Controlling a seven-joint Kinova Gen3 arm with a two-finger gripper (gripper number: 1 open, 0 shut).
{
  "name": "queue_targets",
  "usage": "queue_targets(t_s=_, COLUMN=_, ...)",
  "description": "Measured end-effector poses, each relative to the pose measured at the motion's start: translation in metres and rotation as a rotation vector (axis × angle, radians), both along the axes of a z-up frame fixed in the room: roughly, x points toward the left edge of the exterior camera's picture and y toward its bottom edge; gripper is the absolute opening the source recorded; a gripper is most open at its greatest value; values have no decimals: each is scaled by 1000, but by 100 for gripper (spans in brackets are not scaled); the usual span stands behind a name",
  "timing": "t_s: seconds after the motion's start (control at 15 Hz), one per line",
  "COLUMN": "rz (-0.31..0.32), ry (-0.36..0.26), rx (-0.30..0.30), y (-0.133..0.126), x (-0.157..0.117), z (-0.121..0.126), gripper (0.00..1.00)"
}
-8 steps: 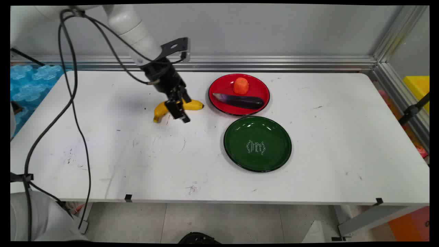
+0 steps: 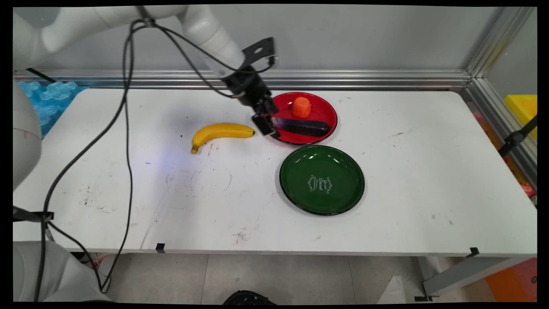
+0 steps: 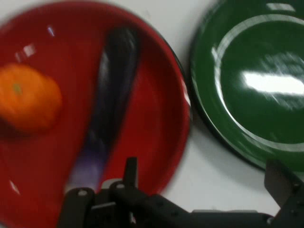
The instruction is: Pick up the eggplant from the red plate
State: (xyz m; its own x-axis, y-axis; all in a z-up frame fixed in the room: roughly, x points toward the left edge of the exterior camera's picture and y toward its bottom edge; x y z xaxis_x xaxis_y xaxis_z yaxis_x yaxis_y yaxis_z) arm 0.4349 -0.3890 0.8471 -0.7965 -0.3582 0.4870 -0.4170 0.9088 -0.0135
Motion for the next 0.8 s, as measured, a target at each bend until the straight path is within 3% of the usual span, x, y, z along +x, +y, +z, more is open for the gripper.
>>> queue_targets(t_s=0.4, rz=-48, ry=37, rx=-80, y=-52, x=-25, z=-20, gripper=100)
queue_targets(t_s=0.8, rz=-124, ry=41, rx=-108, y=-83, x=-32, z=-42, gripper=100)
